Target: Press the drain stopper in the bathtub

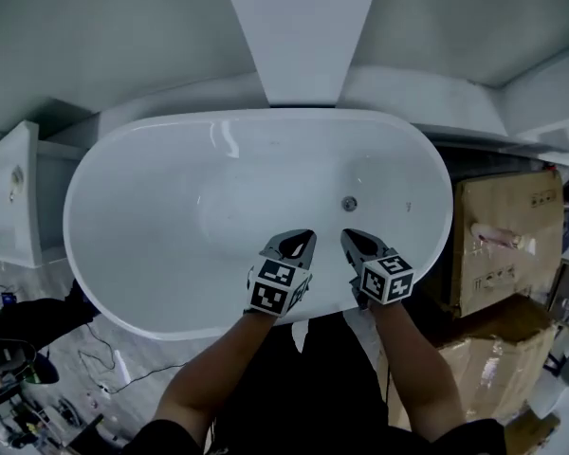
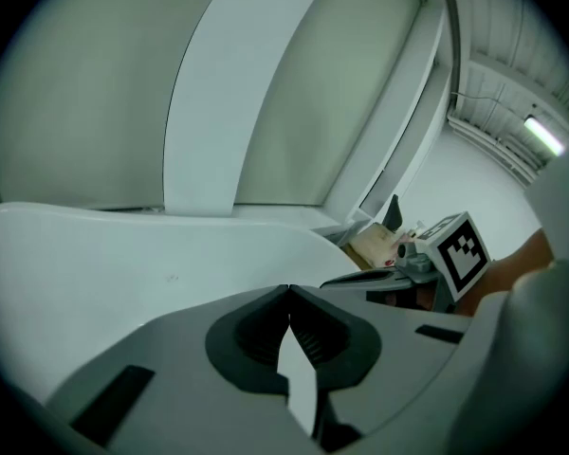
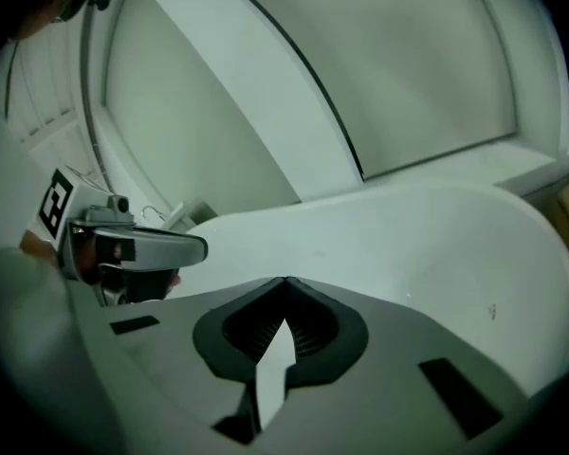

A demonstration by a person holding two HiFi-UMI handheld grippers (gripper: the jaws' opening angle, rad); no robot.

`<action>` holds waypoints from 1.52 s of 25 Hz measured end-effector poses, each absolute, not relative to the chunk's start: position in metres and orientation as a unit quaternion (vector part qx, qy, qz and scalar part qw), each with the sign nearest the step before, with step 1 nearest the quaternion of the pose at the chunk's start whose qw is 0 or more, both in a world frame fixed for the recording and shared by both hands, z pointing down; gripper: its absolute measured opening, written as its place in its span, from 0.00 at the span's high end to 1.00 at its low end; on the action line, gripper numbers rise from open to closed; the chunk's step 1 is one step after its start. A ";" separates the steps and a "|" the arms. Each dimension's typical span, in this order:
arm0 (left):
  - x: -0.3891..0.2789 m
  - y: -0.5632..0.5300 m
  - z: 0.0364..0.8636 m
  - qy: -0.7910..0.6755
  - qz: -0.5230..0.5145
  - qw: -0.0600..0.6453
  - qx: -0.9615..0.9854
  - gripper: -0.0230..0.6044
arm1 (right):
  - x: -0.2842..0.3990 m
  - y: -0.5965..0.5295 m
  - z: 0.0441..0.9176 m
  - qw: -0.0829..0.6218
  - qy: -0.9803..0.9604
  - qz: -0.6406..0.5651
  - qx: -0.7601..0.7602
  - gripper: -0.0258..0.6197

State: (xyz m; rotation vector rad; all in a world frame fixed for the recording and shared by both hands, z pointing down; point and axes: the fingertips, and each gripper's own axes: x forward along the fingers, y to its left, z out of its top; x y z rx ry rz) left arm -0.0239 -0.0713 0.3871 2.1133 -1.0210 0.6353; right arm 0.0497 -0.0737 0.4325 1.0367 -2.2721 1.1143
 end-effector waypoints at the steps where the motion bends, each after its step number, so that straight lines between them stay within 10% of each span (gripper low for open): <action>1: -0.030 -0.065 0.363 -0.393 0.241 0.343 0.818 0.94 | 0.041 -0.068 0.401 0.195 -0.824 0.383 0.369 0.94; 17: -0.095 -0.033 0.102 -0.452 0.139 0.186 0.861 0.94 | -0.027 -0.013 0.086 0.058 -0.916 0.176 0.355 0.94; 38: -0.154 -0.032 0.034 -0.524 0.063 0.127 0.840 0.94 | -0.043 -0.008 0.032 0.025 -0.931 0.132 0.340 0.94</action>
